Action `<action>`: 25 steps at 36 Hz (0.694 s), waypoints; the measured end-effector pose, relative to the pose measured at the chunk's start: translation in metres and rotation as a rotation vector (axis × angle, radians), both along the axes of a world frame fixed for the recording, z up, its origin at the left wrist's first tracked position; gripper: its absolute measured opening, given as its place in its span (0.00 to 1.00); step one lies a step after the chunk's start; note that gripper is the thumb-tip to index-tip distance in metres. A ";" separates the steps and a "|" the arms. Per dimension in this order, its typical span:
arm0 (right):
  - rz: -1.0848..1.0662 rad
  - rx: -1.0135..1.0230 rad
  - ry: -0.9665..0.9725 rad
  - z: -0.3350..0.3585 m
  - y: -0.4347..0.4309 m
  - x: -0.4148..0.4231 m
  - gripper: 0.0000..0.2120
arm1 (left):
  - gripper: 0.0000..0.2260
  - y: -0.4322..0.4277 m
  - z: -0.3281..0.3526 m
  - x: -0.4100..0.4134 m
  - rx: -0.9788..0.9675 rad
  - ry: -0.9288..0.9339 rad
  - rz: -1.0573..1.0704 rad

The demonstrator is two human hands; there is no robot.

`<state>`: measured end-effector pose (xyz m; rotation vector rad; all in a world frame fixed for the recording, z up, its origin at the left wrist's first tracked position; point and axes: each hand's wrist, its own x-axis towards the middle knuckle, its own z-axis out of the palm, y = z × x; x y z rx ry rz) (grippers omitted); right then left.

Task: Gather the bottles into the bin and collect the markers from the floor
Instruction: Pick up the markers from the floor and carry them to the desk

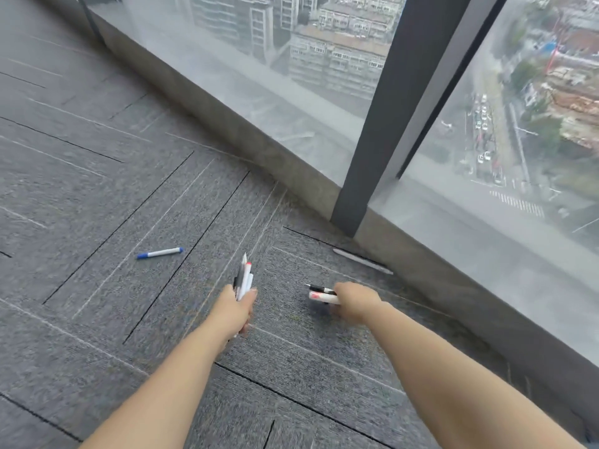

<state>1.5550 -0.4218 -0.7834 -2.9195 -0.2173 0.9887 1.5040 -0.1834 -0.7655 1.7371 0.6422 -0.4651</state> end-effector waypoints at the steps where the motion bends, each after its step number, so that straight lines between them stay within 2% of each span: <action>1: -0.027 0.019 -0.045 0.004 -0.002 0.007 0.11 | 0.10 -0.001 0.001 0.006 0.017 -0.010 0.022; 5: -0.078 0.036 -0.224 0.012 -0.016 0.035 0.15 | 0.11 -0.004 0.002 0.024 0.101 -0.021 0.023; 11: 0.019 -0.166 -0.365 0.002 -0.032 0.058 0.13 | 0.11 -0.007 -0.006 0.032 0.150 -0.044 -0.006; 16: 0.036 -0.240 -0.294 -0.006 -0.035 0.069 0.15 | 0.10 0.003 -0.008 0.026 0.142 -0.058 0.002; 20: 0.048 -0.263 -0.264 -0.010 -0.032 0.073 0.13 | 0.11 0.021 -0.012 0.019 0.194 -0.025 0.013; 22: 0.064 -0.242 -0.283 -0.010 -0.027 0.074 0.11 | 0.12 0.030 -0.010 0.015 0.239 -0.012 0.011; 25: 0.106 -0.147 -0.328 -0.006 -0.007 0.074 0.14 | 0.12 0.047 -0.006 0.012 0.307 0.012 0.020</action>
